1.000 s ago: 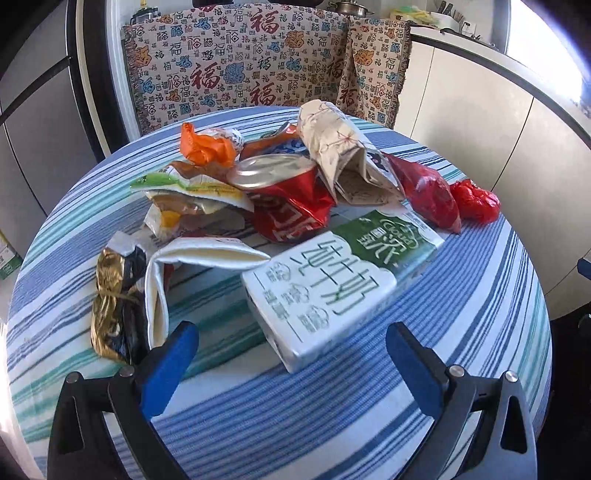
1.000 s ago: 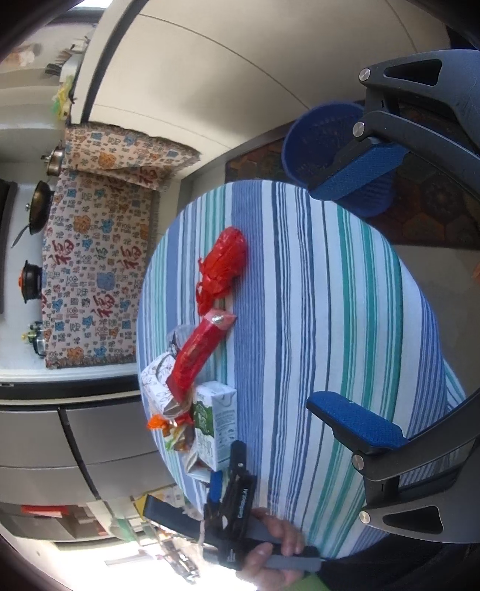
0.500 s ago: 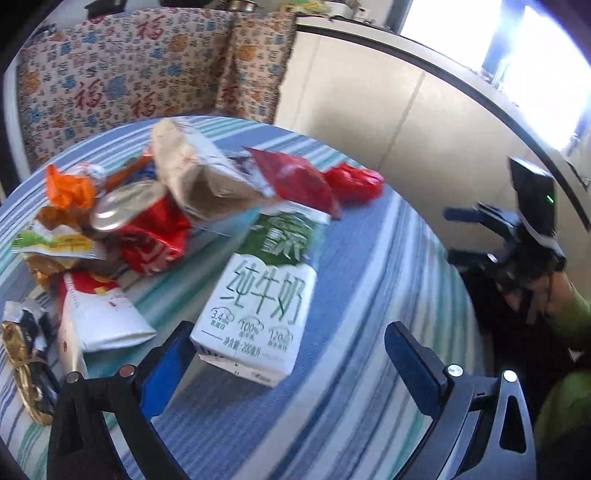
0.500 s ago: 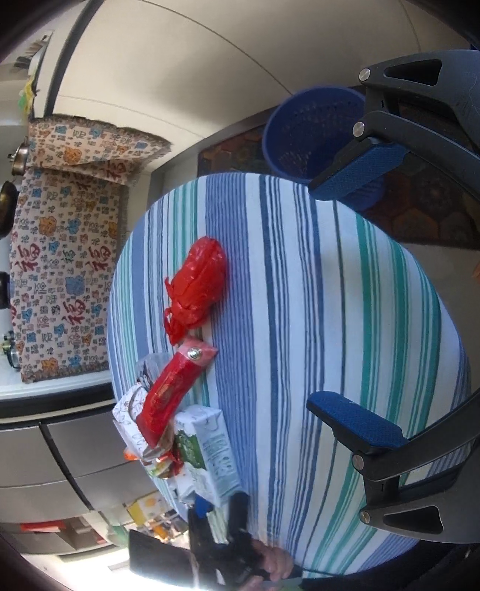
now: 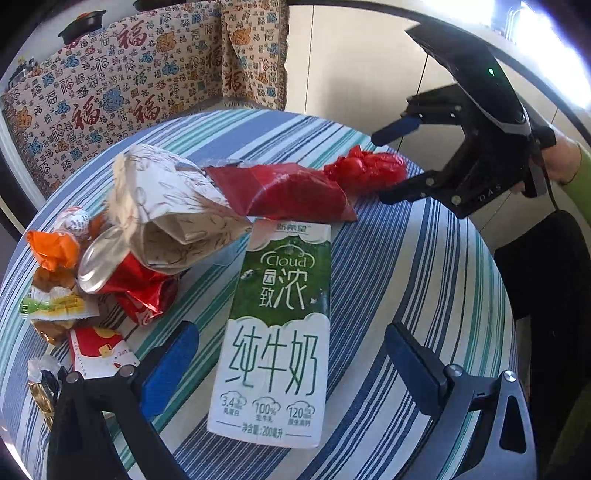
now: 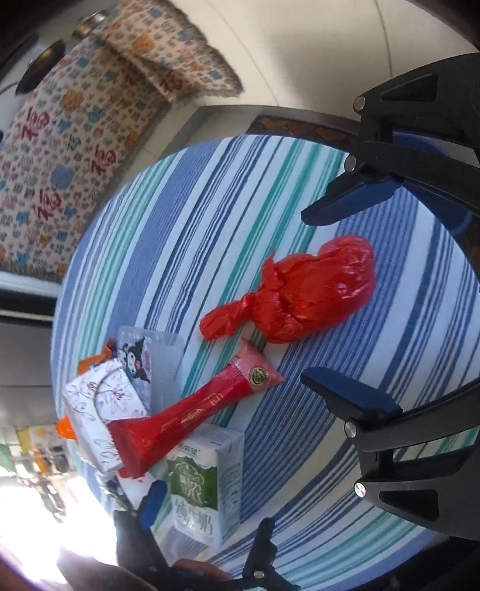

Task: Collect trash
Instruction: 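Grasp the milk carton with the left tool while the right tool grasps the red plastic bag, then carry both items over the blue wastebasket and open both tools to drop them, then move both tools back over the table toward the remaining trash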

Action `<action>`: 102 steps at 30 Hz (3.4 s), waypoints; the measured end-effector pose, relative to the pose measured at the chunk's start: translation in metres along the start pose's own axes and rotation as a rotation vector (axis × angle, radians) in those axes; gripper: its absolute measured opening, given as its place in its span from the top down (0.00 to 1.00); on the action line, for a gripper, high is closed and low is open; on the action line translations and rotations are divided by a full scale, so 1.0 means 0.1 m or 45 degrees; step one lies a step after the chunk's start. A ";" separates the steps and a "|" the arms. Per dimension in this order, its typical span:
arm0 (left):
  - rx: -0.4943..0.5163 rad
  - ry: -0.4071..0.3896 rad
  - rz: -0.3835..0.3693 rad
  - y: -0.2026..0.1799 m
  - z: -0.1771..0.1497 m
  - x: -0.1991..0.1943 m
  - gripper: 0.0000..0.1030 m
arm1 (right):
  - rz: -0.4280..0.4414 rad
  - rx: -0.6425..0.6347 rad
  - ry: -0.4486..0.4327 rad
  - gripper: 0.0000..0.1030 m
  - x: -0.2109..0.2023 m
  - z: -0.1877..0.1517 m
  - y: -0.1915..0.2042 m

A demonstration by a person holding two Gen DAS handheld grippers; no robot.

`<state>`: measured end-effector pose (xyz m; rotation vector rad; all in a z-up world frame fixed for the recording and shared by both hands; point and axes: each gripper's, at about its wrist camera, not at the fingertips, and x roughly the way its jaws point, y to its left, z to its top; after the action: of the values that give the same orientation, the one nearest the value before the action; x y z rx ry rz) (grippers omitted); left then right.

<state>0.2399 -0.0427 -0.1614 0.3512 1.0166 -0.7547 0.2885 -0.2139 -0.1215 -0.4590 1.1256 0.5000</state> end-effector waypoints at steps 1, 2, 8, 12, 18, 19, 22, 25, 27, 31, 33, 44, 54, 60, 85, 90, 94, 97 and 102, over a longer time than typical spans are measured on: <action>-0.018 0.018 -0.004 0.00 0.00 0.03 0.06 | -0.002 -0.003 0.020 0.38 0.04 0.00 0.00; -0.036 0.021 -0.008 0.00 -0.01 0.03 0.24 | -0.001 0.006 0.037 0.55 0.06 0.00 -0.02; -0.207 -0.006 0.064 -0.09 -0.20 -0.12 0.52 | 0.121 0.317 0.039 0.56 -0.13 -0.31 -0.12; -0.362 -0.037 0.115 -0.28 -0.36 -0.26 0.51 | 0.286 0.475 0.052 0.55 -0.29 -0.55 -0.06; -0.313 -0.020 0.120 -0.45 -0.25 -0.30 0.34 | 0.306 0.460 0.112 0.50 -0.31 -0.58 0.01; -0.288 0.002 0.145 -0.46 -0.21 -0.27 0.34 | 0.293 0.442 0.115 0.48 -0.31 -0.56 0.02; -0.244 0.072 0.192 -0.46 -0.17 -0.17 0.34 | 0.288 0.358 0.134 0.39 -0.31 -0.46 0.13; -0.245 0.128 0.230 -0.44 -0.16 -0.08 0.38 | 0.214 0.249 0.144 0.38 -0.27 -0.40 0.22; -0.248 0.126 0.218 -0.45 -0.18 -0.11 0.53 | 0.186 0.225 0.142 0.57 -0.27 -0.40 0.26; -0.274 0.066 0.202 -0.52 -0.21 -0.28 0.54 | 0.215 0.289 0.046 0.58 -0.42 -0.46 0.21; -0.293 0.037 0.193 -0.58 -0.16 -0.35 0.54 | 0.252 0.365 -0.013 0.58 -0.54 -0.55 0.07; -0.281 -0.139 -0.017 -1.31 1.05 -0.21 0.53 | 0.064 0.968 -0.150 0.57 -0.85 -1.58 -1.40; -0.274 -0.083 -0.189 -2.12 2.27 1.10 0.53 | -0.048 1.232 -0.154 0.57 -0.60 -2.30 -2.34; -0.354 -0.014 -0.253 -2.33 2.44 1.82 0.53 | -0.031 1.327 -0.187 0.57 -0.35 -2.71 -2.61; -0.350 -0.013 -0.177 -2.44 2.55 2.64 0.43 | 0.021 1.462 -0.280 0.36 -0.25 -2.94 -2.92; -0.228 -0.145 -0.123 -2.55 2.51 2.27 0.41 | -0.140 1.358 -0.360 0.26 -0.50 -2.80 -2.81; -0.185 -0.227 -0.074 -2.63 2.39 1.87 0.17 | -0.247 1.278 -0.442 0.09 -0.69 -2.69 -2.68; -0.194 -0.260 -0.094 -2.67 2.28 1.60 0.17 | -0.319 1.212 -0.476 0.06 -0.77 -2.58 -2.57; -0.210 -0.308 -0.051 -2.67 1.92 1.05 0.17 | -0.360 1.086 -0.544 0.06 -0.85 -2.38 -2.29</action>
<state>0.2042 -0.3848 -0.1364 0.0941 0.8517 -0.7244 0.2210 -0.5477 -0.1070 0.2323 0.7470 -0.1504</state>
